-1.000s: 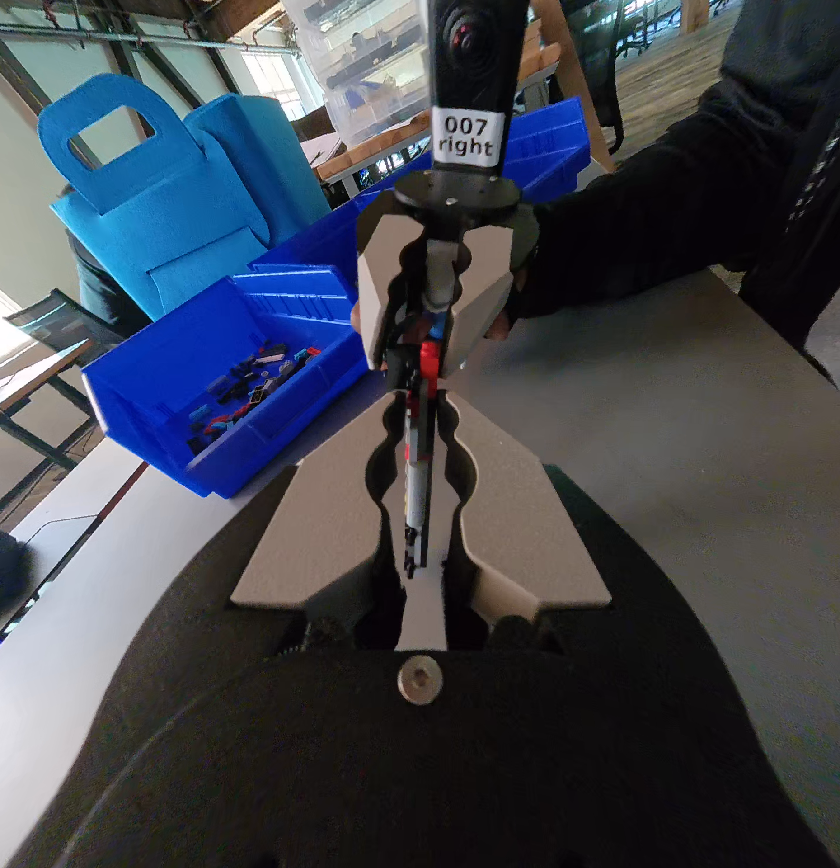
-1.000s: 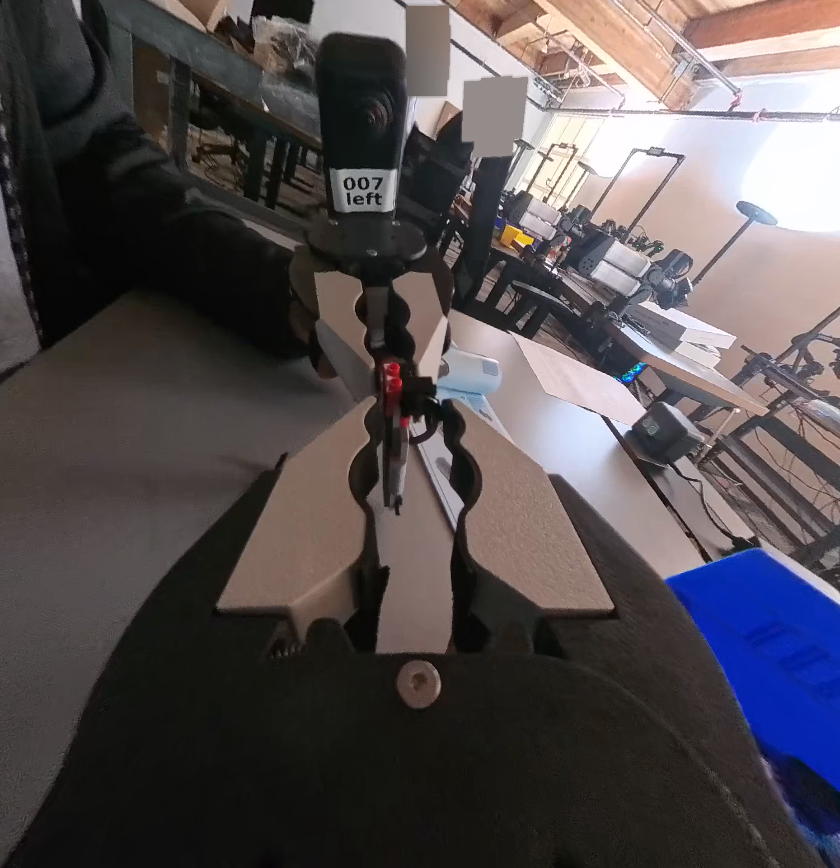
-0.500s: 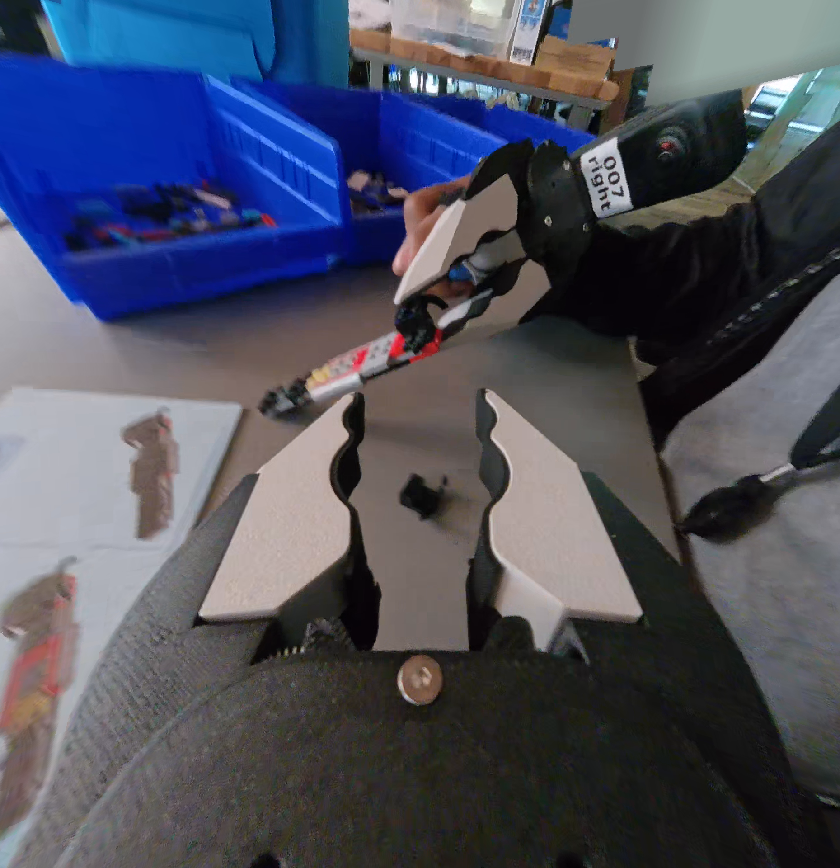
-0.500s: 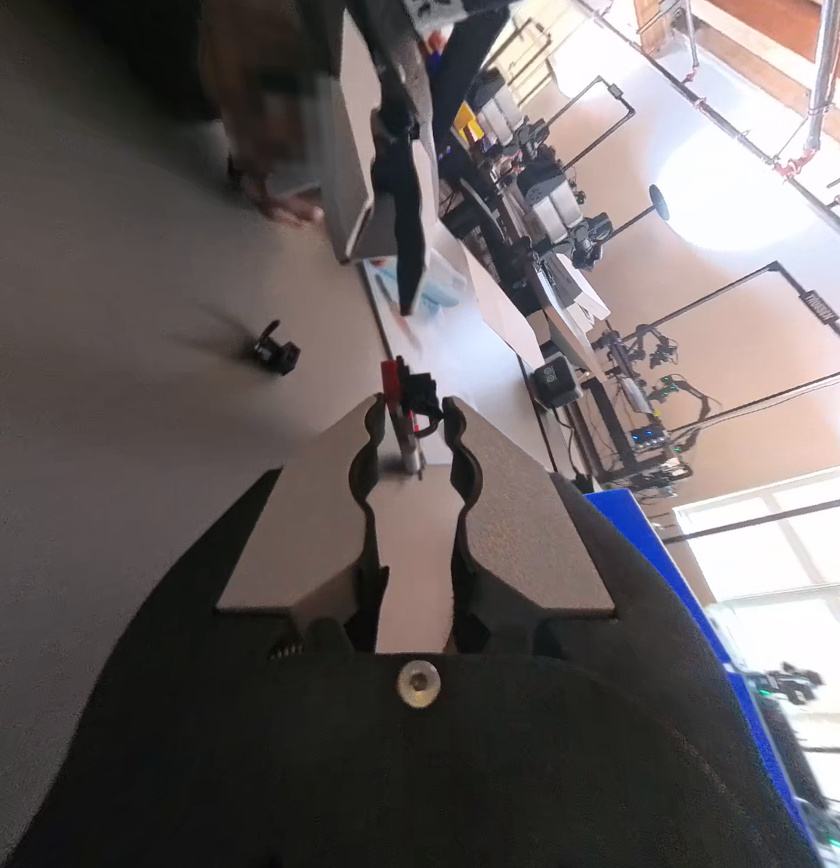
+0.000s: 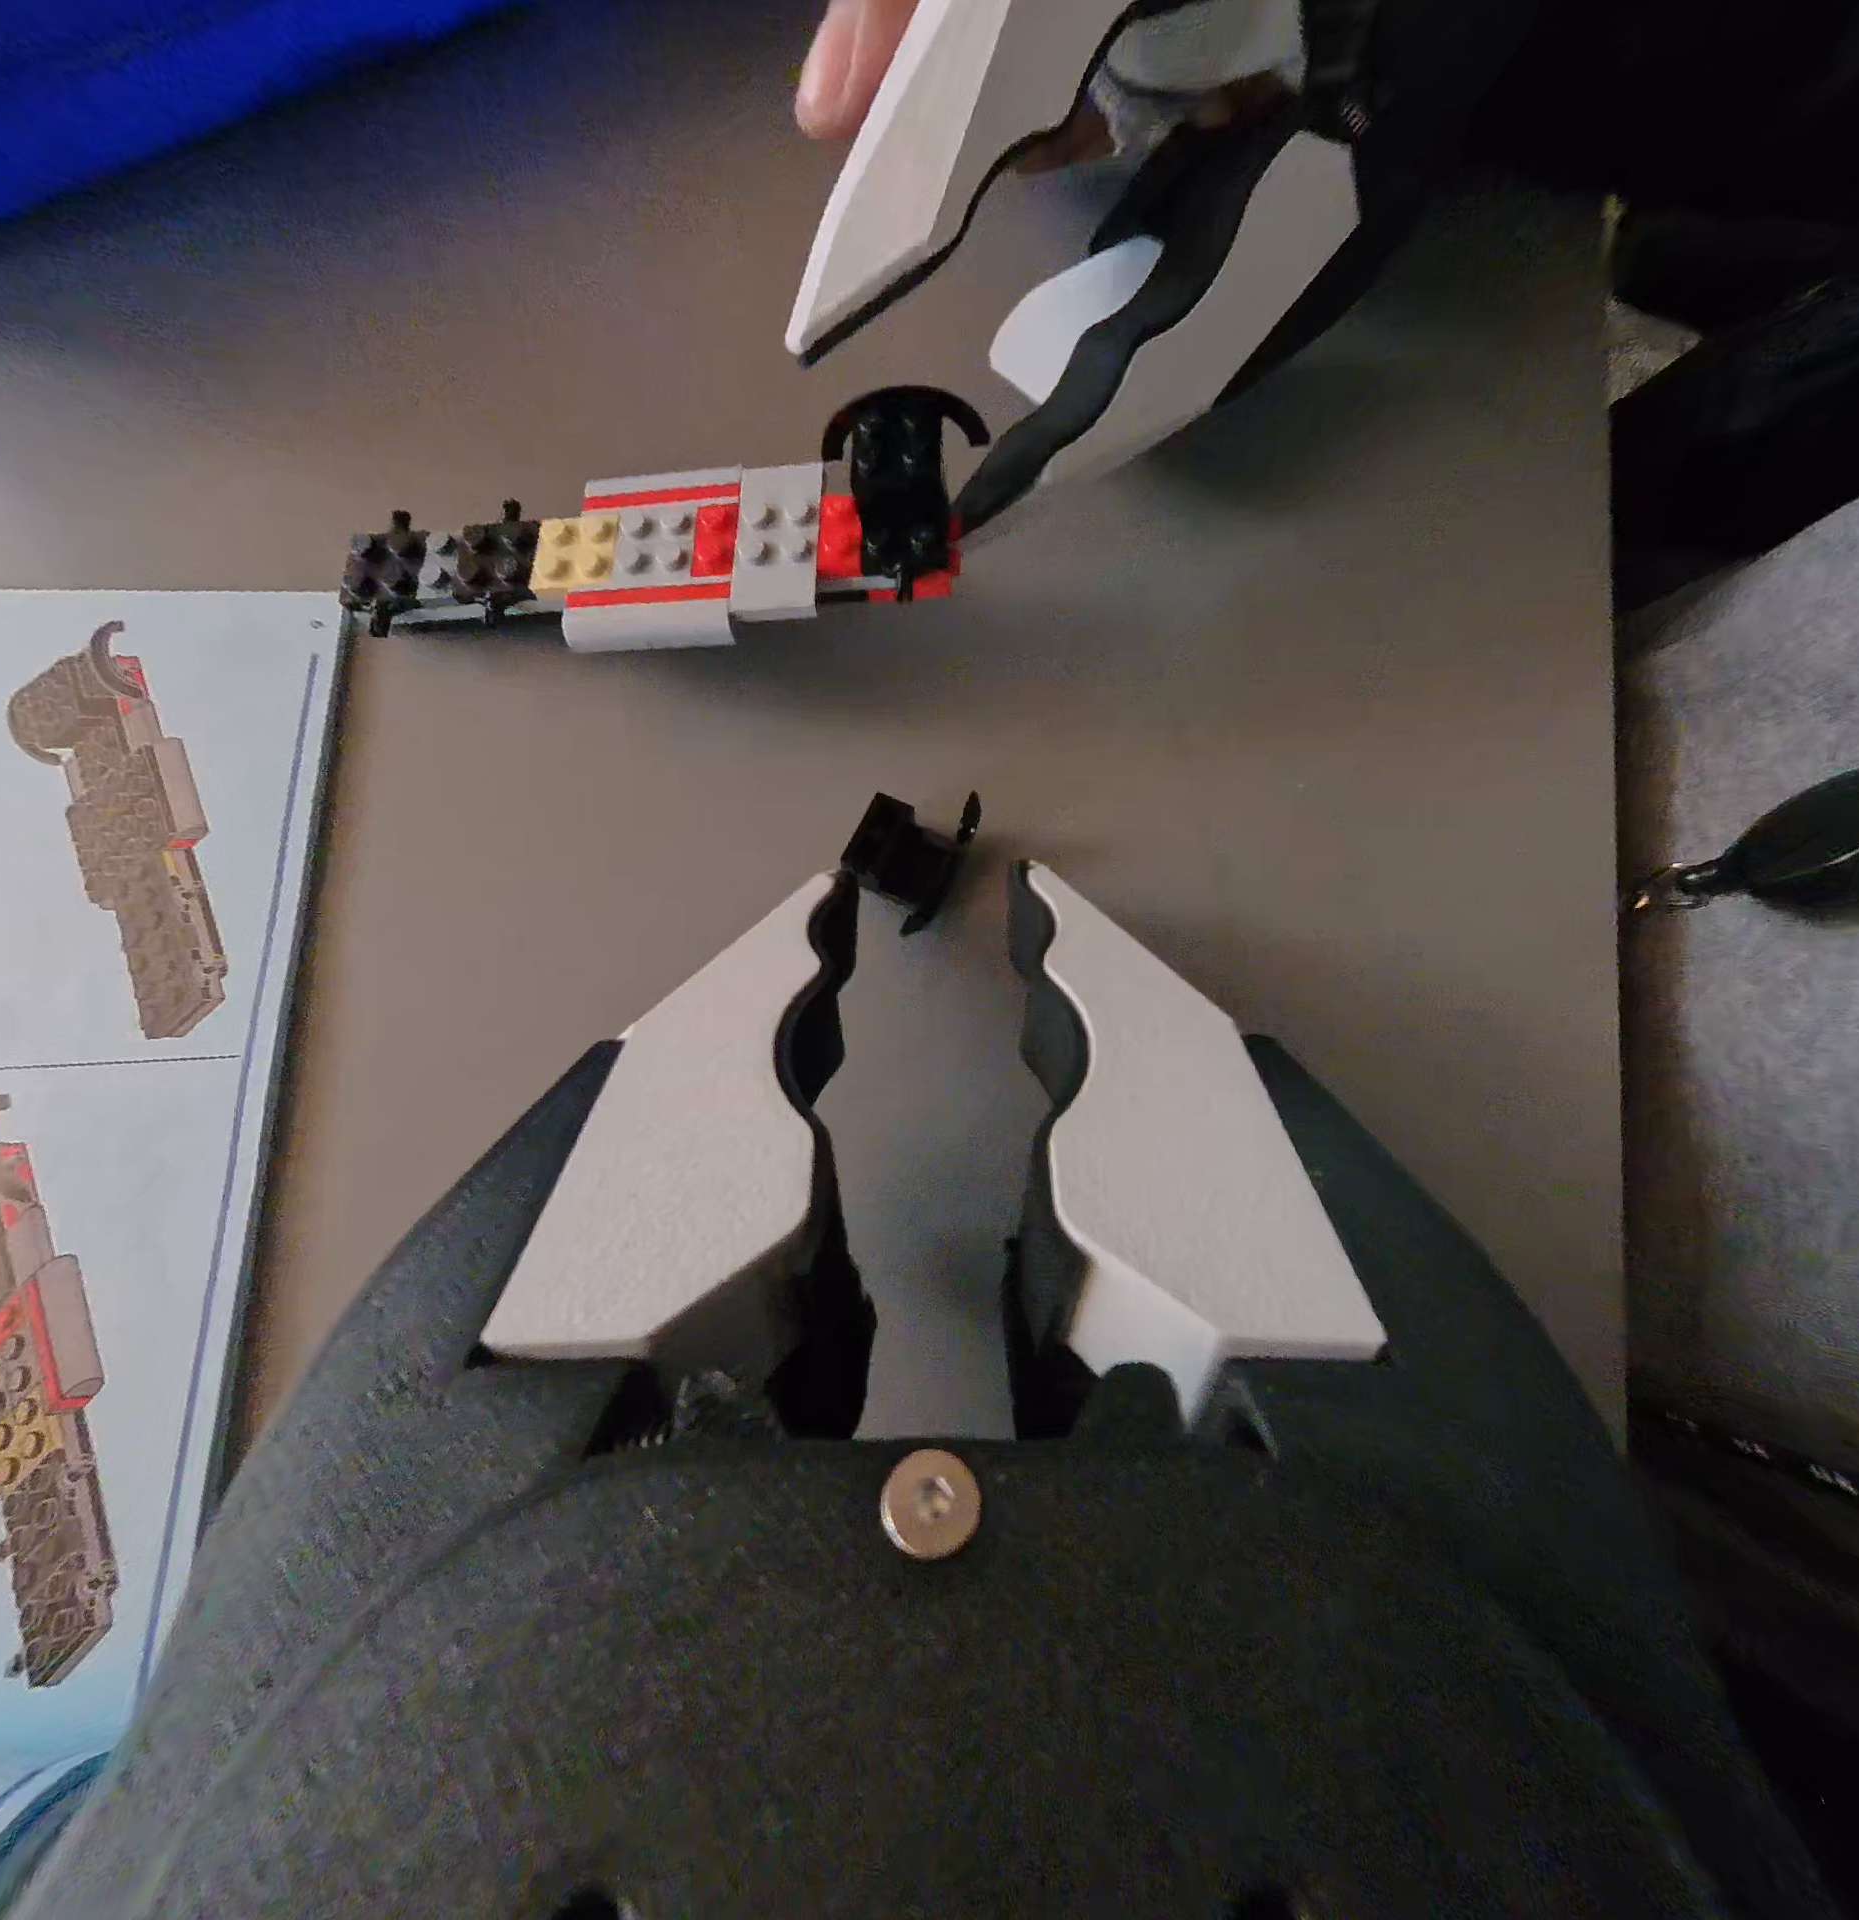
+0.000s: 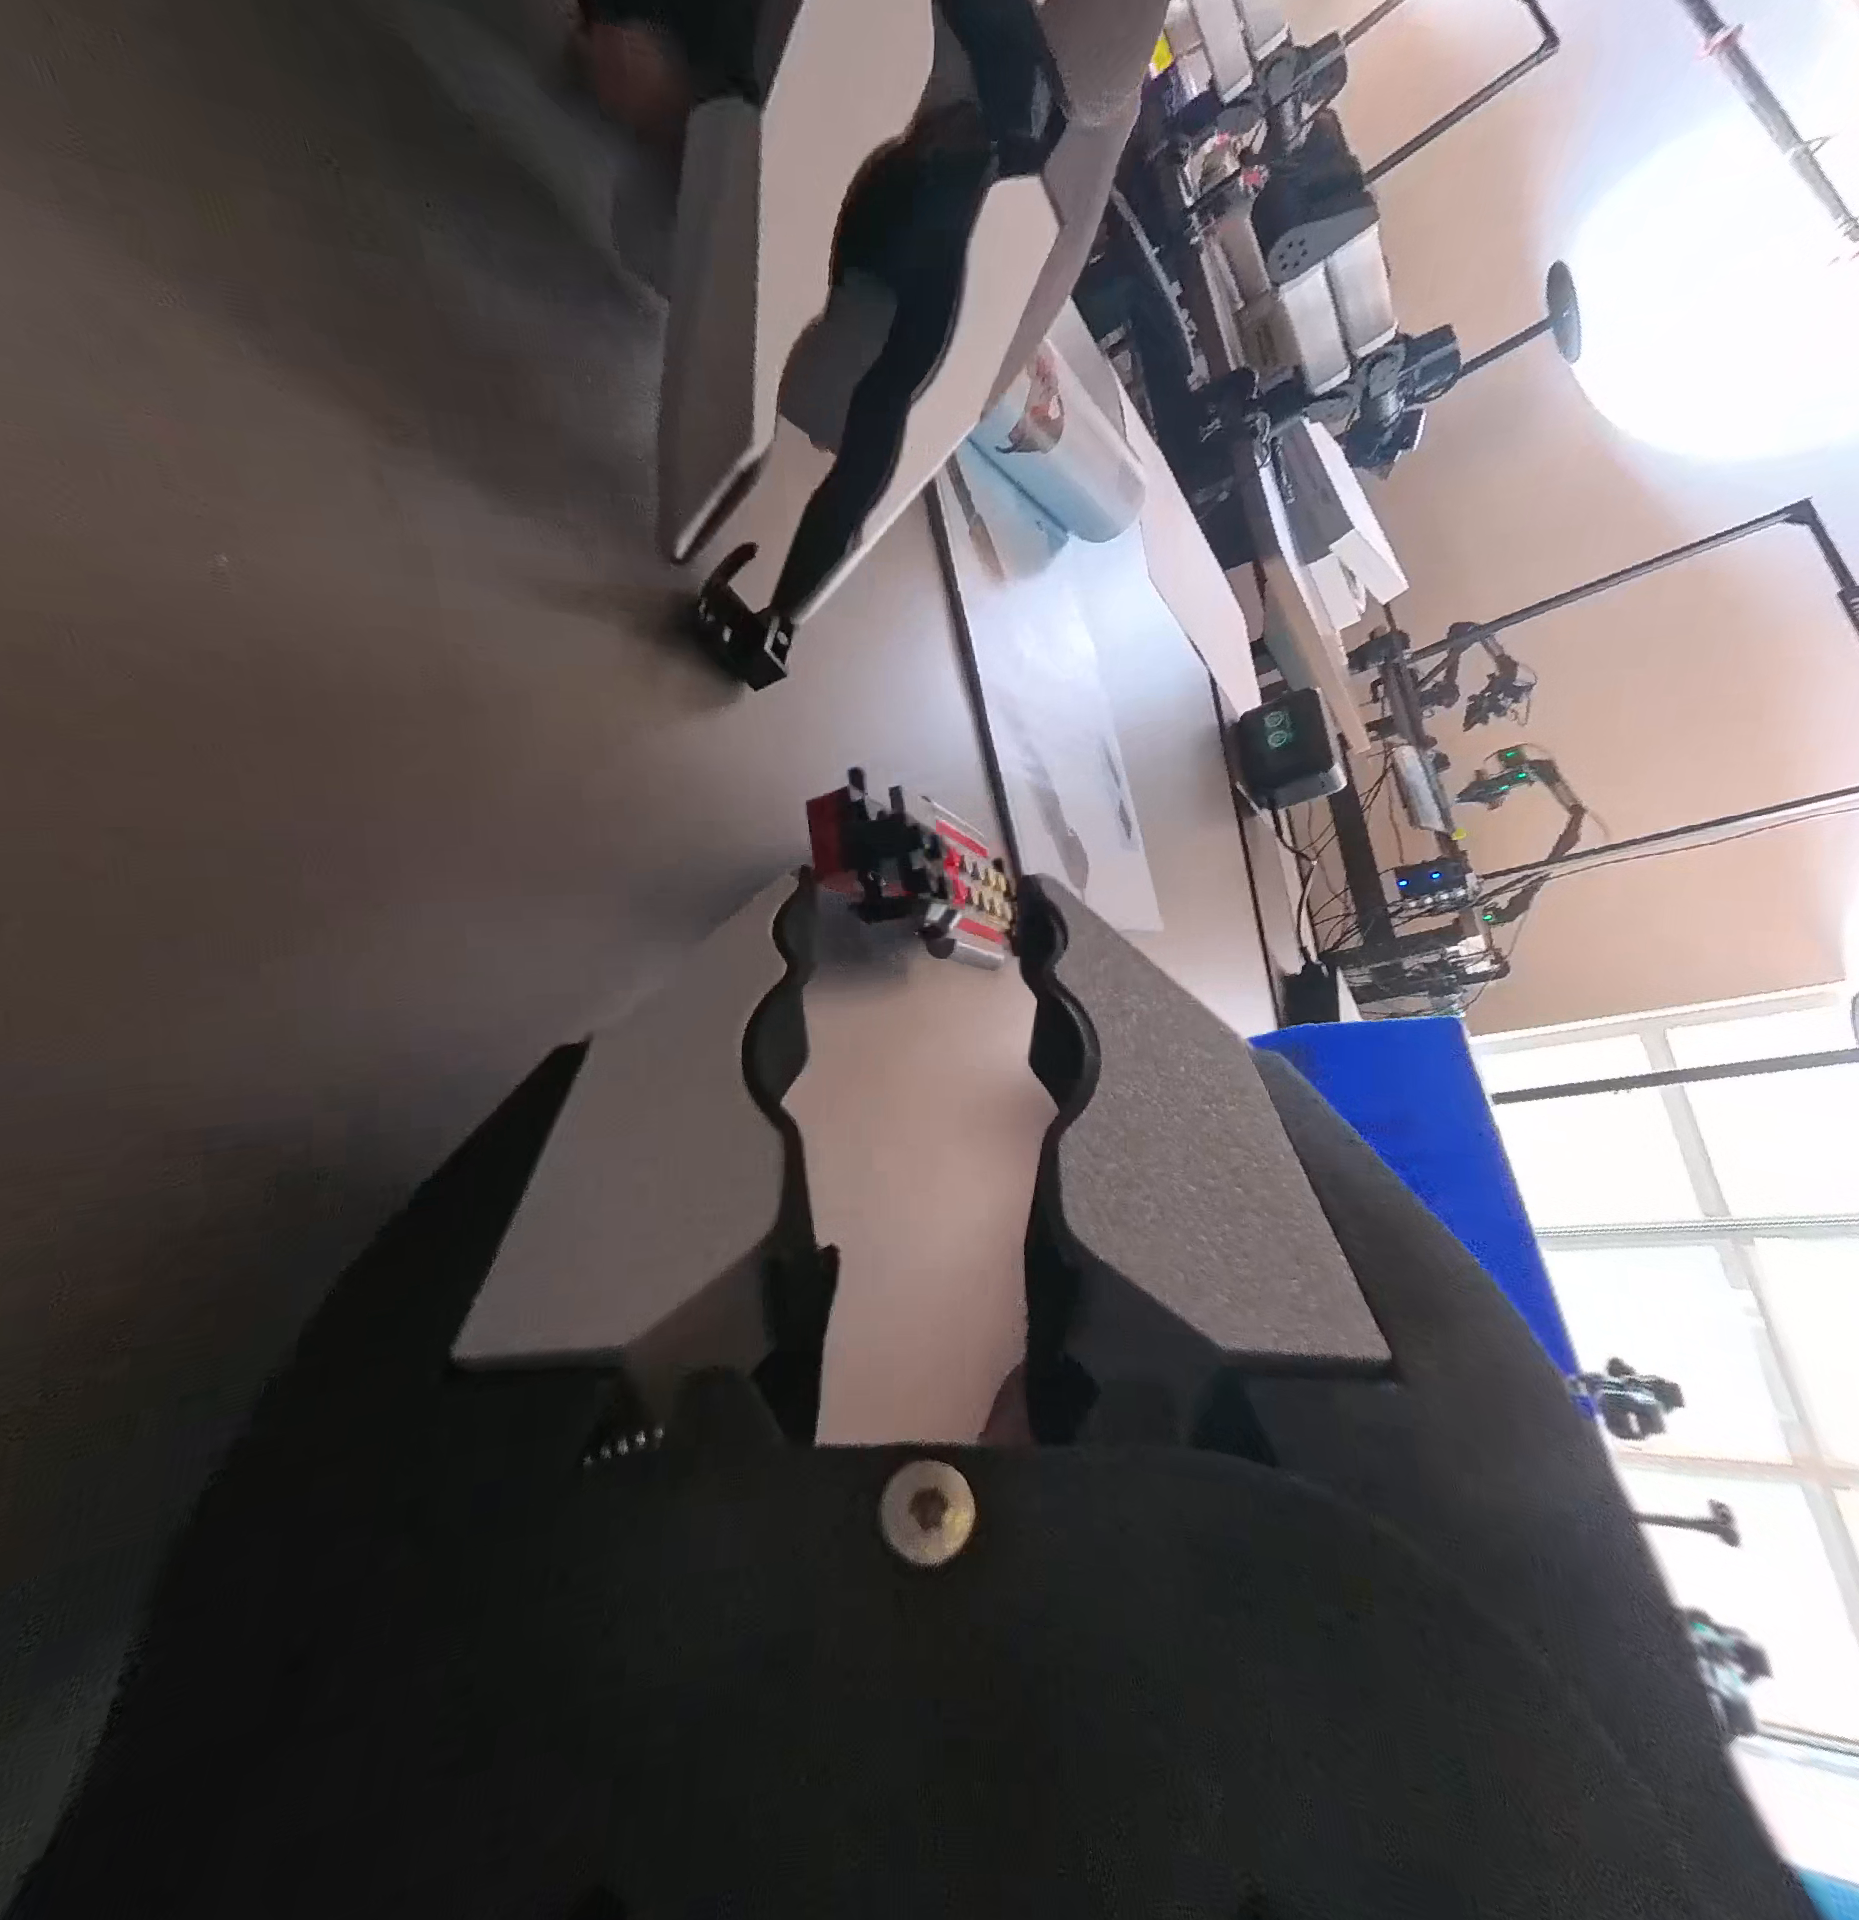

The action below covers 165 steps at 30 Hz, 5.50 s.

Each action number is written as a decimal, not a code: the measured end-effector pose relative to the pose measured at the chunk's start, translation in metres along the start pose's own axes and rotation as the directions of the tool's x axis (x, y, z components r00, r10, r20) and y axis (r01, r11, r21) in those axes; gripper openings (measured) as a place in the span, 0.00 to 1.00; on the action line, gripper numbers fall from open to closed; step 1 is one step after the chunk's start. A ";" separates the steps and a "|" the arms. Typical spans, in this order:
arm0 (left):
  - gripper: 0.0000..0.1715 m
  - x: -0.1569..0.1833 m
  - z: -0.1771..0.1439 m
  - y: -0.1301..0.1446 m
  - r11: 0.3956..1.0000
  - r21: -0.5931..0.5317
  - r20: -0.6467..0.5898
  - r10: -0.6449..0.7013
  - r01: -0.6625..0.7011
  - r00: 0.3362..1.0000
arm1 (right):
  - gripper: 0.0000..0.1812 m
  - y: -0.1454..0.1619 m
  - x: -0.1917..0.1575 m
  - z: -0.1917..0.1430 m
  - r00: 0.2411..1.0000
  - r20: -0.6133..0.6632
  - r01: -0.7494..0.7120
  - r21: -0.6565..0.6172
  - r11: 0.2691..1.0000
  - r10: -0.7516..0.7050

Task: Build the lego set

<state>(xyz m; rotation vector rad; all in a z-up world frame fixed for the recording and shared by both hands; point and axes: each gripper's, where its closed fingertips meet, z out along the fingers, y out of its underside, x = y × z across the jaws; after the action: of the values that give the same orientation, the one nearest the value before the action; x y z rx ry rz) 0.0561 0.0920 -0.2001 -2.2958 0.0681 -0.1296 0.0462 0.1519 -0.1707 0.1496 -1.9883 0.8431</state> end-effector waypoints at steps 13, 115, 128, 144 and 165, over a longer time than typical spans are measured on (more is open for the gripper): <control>0.02 0.015 -0.001 -0.014 0.992 0.083 -0.080 -0.087 0.094 0.993 | 0.30 -0.011 -0.007 -0.014 0.982 0.085 -0.176 0.061 0.982 0.170; 0.19 -0.023 -0.015 -0.082 0.864 0.441 -0.200 -0.169 0.243 0.965 | 0.17 0.007 0.012 -0.003 0.774 0.382 -0.541 -0.015 0.841 0.504; 0.19 -0.018 -0.015 -0.081 0.872 0.435 -0.207 -0.148 0.227 0.967 | 0.24 0.027 0.011 -0.018 0.775 0.378 -0.512 -0.092 0.854 0.506; 0.19 -0.014 -0.008 -0.091 0.822 0.421 -0.310 -0.268 0.384 0.912 | 0.21 -0.005 0.024 0.000 0.860 0.218 -0.482 0.048 0.875 0.461; 0.25 0.004 -0.028 -0.114 0.659 0.535 -0.500 -0.257 0.528 0.827 | 0.08 -0.044 0.063 -0.021 0.915 -0.024 -0.365 0.377 0.851 0.403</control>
<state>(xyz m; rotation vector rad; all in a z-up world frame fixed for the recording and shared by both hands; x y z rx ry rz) 0.0579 0.1470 -0.0964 -1.4995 -0.2606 -0.7286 0.0453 0.1462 -0.0913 -0.0857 -1.7700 1.4537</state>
